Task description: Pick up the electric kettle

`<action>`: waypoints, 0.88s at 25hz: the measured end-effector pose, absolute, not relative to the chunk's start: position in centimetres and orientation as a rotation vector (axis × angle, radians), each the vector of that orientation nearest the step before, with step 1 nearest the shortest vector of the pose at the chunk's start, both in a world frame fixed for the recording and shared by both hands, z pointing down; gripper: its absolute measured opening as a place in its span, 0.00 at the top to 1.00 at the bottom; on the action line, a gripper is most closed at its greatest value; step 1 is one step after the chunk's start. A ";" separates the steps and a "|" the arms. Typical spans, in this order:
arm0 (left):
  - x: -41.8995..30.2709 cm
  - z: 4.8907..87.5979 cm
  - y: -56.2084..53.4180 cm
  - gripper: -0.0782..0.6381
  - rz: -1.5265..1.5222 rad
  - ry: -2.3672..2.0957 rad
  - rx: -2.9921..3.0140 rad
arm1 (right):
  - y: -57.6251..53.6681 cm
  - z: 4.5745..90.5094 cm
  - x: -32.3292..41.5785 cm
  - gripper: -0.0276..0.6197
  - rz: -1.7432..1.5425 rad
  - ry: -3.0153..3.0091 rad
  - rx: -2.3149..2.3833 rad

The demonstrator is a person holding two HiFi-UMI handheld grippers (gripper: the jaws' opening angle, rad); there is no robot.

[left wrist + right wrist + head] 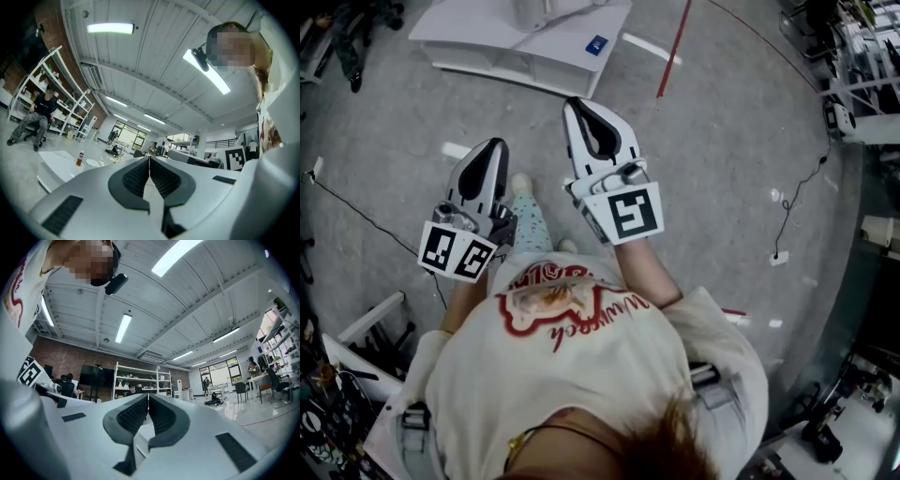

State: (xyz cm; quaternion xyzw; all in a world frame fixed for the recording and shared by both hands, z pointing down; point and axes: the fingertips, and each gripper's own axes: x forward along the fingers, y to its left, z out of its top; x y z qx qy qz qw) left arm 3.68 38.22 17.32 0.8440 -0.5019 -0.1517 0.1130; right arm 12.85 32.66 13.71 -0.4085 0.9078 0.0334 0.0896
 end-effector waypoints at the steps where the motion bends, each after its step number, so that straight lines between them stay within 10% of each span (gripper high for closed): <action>1: 3.0 17.2 36.9 0.87 -0.445 -1.467 2.481 | 31.3 13.7 12.2 0.93 0.096 2.693 -1.222; 22: -10.8 16.5 11.4 0.87 -0.400 -1.322 2.542 | 7.3 14.2 -2.4 0.93 0.082 2.679 -1.347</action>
